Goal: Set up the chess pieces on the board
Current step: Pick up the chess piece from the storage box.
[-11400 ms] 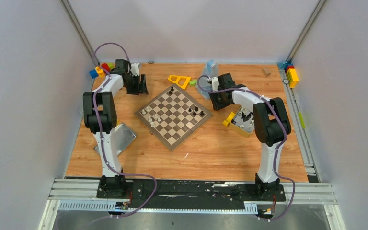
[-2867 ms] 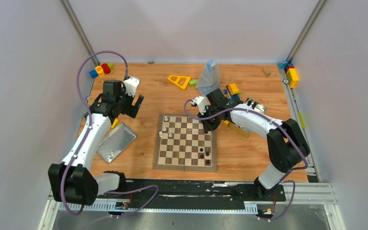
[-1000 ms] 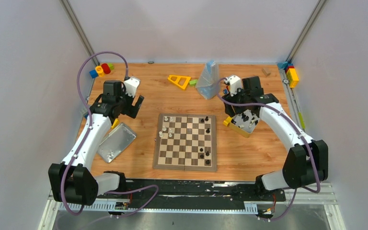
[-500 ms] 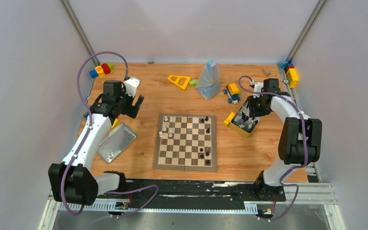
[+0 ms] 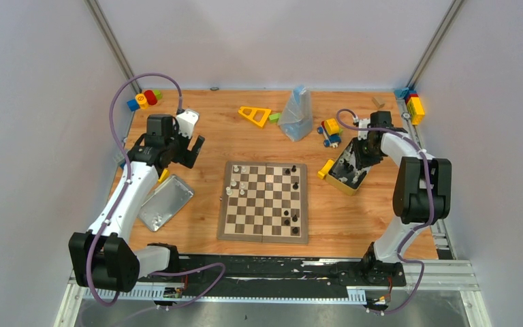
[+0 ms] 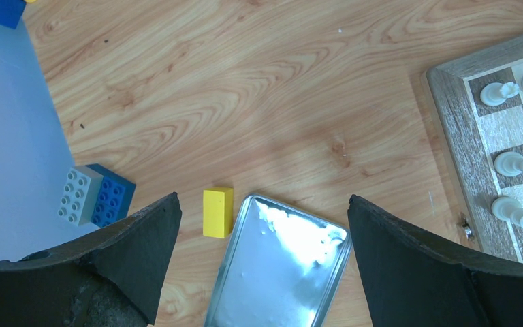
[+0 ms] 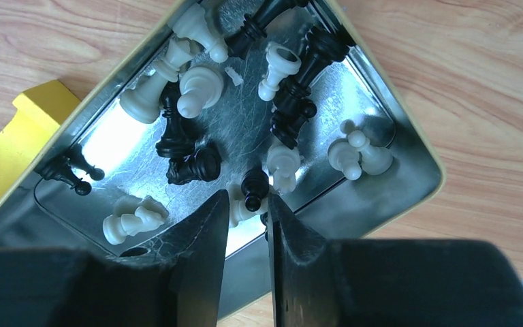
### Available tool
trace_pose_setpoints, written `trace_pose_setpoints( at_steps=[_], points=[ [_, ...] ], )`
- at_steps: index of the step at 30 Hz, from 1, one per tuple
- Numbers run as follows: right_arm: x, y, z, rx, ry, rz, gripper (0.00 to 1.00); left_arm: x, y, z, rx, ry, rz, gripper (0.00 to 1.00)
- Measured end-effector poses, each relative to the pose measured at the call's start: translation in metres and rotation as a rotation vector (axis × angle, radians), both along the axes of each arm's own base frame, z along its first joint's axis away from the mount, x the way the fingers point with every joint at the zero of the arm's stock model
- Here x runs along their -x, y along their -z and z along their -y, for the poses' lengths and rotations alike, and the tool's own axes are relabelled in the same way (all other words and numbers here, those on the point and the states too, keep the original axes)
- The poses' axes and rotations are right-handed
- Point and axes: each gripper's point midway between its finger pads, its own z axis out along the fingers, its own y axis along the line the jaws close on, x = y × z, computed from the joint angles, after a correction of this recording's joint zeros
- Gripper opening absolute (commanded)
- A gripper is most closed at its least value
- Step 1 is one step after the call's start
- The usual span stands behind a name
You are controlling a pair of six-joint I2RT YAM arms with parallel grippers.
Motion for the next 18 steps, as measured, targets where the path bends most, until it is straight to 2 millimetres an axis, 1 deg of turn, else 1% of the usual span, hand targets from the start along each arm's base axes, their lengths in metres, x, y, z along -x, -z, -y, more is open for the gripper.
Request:
trace_pose_setpoints(
  at_steps=[5,12,18],
  points=[
    [-0.0001,0.0013,0.0016,0.008,0.004,-0.009,0.27,0.0000,0.0000,-0.0001,0.000,0.000,0.000,1.00],
    [-0.0067,0.0036,0.0035,0.015,0.006,-0.011,0.23,0.0000,0.0000,-0.0001,0.000,0.000,0.000,1.00],
    [-0.0049,0.0096,0.0036,0.016,0.004,-0.031,0.21,0.0000,0.0000,-0.0001,0.000,0.000,0.000,1.00]
  ],
)
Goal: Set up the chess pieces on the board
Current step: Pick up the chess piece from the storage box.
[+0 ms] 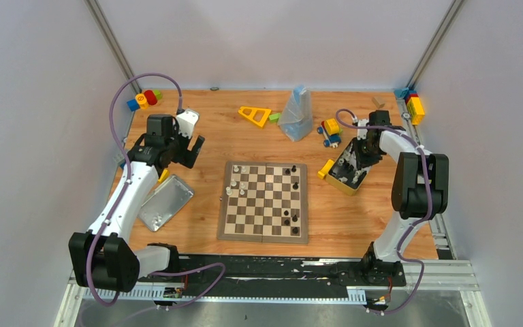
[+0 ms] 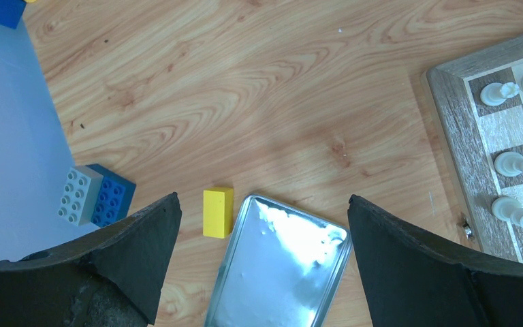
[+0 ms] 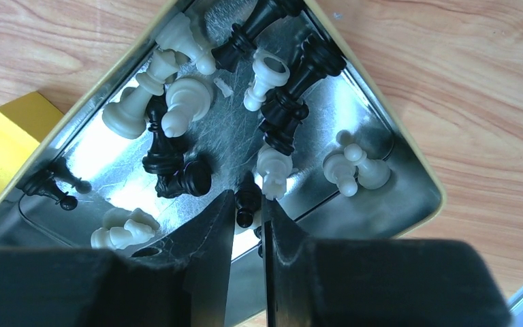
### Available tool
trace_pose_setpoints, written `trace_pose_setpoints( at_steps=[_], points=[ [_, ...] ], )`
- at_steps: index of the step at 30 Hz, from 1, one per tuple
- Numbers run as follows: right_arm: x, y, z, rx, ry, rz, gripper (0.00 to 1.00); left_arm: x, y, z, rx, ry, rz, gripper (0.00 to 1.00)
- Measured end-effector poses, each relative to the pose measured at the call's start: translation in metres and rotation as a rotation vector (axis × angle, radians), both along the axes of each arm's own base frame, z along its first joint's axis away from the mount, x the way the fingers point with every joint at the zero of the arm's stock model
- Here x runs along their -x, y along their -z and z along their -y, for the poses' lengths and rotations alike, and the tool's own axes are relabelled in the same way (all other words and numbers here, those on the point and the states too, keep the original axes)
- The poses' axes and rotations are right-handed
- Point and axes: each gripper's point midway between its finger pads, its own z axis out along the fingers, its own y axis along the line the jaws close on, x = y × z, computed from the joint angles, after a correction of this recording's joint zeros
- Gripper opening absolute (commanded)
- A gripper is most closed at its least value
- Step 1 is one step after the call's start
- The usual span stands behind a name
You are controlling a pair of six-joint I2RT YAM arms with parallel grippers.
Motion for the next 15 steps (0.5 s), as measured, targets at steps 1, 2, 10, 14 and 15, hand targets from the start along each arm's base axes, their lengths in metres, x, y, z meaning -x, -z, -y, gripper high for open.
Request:
trace_pose_setpoints(
  at_steps=[1,2,10,14,15],
  points=[
    [0.0006,0.0003,0.0002,0.001,0.000,-0.003,0.20,0.0000,0.0000,0.0000,0.000,0.000,0.000,1.00],
    [0.0009,0.0003,0.0005,0.003,0.000,-0.004,0.19,-0.0001,-0.0001,0.0000,0.000,0.000,0.000,1.00],
    [0.0014,0.0000,0.0014,0.009,-0.004,-0.006,0.03,-0.0001,-0.0001,0.0000,0.000,0.000,0.000,1.00],
    [-0.0015,-0.0038,0.0009,0.006,-0.007,0.002,0.00,0.0000,0.0000,0.0000,0.000,0.000,0.000,1.00],
    [-0.0031,-0.0062,0.0004,0.003,-0.008,0.009,0.00,0.0000,0.0000,0.0000,0.000,0.000,0.000,1.00]
  ],
)
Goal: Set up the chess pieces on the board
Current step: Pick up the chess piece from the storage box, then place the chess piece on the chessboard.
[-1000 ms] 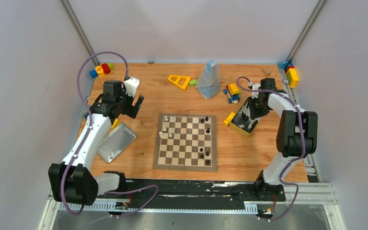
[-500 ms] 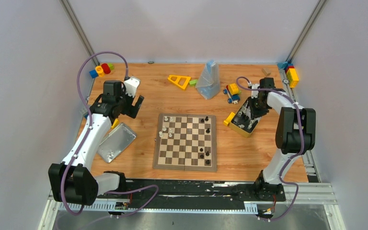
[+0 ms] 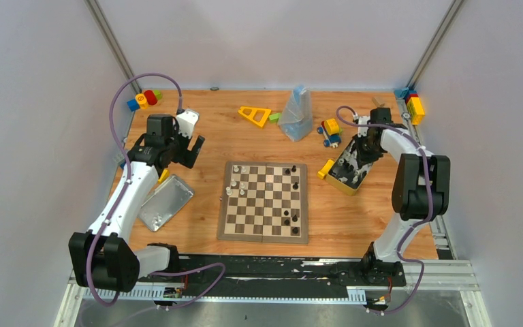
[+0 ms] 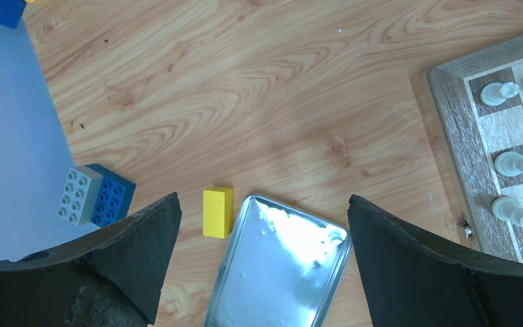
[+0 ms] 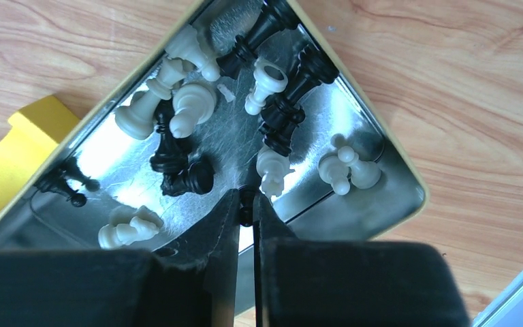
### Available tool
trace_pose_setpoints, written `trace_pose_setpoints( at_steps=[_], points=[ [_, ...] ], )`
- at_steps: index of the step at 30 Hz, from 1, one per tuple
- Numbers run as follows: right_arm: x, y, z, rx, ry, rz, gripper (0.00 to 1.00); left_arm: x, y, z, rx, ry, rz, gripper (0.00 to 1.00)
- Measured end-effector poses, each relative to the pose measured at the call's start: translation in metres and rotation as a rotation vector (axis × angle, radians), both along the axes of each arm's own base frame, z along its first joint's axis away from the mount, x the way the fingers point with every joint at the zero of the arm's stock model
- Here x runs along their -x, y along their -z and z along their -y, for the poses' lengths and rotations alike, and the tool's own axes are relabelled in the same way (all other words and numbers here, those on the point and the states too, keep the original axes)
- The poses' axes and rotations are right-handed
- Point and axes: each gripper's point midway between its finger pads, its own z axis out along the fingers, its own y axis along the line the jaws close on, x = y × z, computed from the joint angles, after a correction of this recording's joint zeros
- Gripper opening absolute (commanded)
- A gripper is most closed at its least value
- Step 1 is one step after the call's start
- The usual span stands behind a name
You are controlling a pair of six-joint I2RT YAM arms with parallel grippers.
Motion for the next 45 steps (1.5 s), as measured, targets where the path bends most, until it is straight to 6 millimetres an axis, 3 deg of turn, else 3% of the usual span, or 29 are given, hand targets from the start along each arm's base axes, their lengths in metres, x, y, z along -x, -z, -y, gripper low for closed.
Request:
trace_pose_setpoints(
  at_steps=[4,11,13,17,20,29,38,45],
  points=[
    [-0.003,-0.020,-0.005,-0.024,-0.011,0.049,0.00,0.000,0.000,0.000,0.000,0.000,0.000,1.00],
    [0.000,-0.083,-0.036,-0.102,-0.111,0.203,0.00,0.000,0.000,0.000,0.000,0.000,0.000,1.00],
    [0.009,-0.099,-0.063,-0.122,-0.199,0.245,0.00,0.000,0.000,0.000,0.000,0.000,0.000,1.00],
    [0.050,-0.111,-0.141,-0.177,-0.472,0.267,0.00,0.000,0.000,0.000,0.000,0.000,0.000,1.00],
    [0.082,-0.105,-0.185,-0.218,-0.638,0.229,0.01,0.000,0.000,0.000,-0.001,0.001,0.000,1.00],
    [0.137,-0.071,-0.248,-0.230,-0.889,0.082,0.03,0.000,0.000,0.000,-0.001,0.001,0.000,1.00],
    [0.158,-0.028,-0.269,-0.193,-0.971,-0.050,0.04,0.000,0.000,-0.001,-0.005,-0.005,0.000,1.00],
    [0.159,-0.019,-0.275,-0.187,-0.986,-0.068,0.04,0.000,0.000,-0.004,-0.016,-0.013,0.002,1.00]
  ],
)
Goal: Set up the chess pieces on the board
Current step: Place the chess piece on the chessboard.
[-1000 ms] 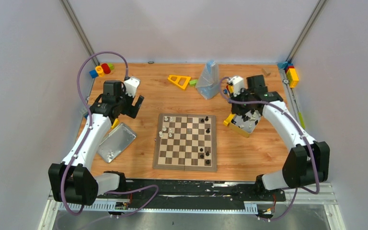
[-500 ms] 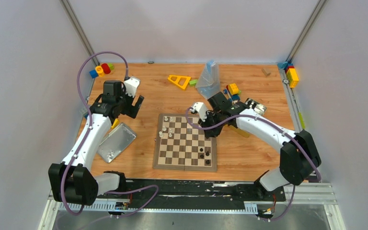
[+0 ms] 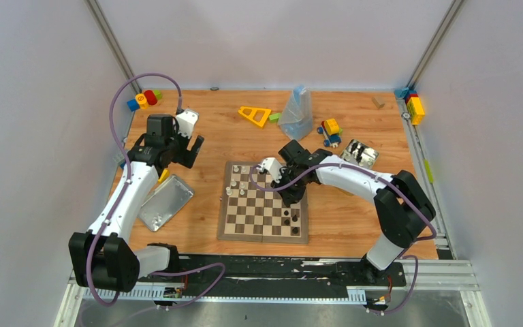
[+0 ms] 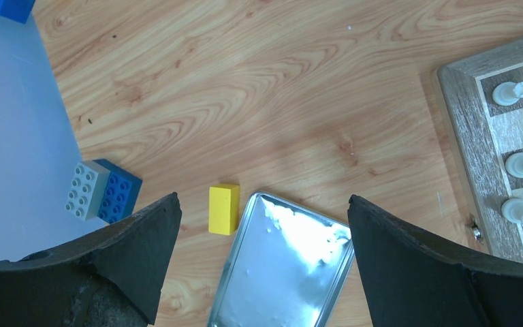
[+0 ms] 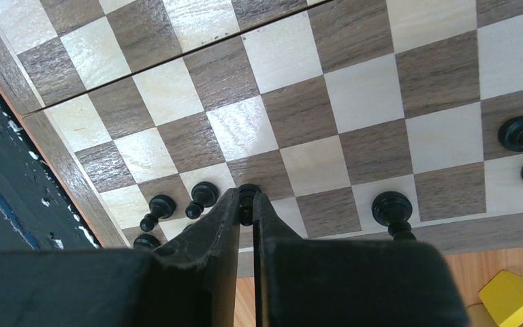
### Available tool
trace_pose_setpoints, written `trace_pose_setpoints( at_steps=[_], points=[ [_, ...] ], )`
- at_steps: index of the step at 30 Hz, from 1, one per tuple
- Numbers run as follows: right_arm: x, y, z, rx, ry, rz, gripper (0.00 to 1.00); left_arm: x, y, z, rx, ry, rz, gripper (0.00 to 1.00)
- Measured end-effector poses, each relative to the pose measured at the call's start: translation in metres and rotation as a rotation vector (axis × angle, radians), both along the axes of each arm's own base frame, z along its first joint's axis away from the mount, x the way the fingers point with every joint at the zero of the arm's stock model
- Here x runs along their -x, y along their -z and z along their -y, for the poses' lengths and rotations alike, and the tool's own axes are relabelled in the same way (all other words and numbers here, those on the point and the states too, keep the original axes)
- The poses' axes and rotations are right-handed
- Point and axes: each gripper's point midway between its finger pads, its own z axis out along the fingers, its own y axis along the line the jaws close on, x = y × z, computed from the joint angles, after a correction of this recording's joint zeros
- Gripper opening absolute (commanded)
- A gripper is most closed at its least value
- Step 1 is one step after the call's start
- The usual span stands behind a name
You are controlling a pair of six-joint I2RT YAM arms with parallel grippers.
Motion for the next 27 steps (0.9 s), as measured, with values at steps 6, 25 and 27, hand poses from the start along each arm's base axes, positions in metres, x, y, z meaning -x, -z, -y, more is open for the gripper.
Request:
trace_pose_setpoints(
  at_steps=[6,25,27],
  points=[
    [-0.0055,-0.0012,-0.0042,-0.008,0.001,0.017,0.04,-0.0001,-0.0001,-0.0011,-0.005,-0.004,0.001,1.00],
    [-0.0054,-0.0005,-0.0076,0.001,-0.017,0.037,0.07,-0.0001,-0.0002,-0.0023,-0.010,-0.008,0.001,1.00],
    [-0.0056,-0.0004,-0.0075,0.002,-0.017,0.038,0.08,-0.0001,-0.0002,-0.0023,-0.010,-0.008,0.001,1.00]
  ],
)
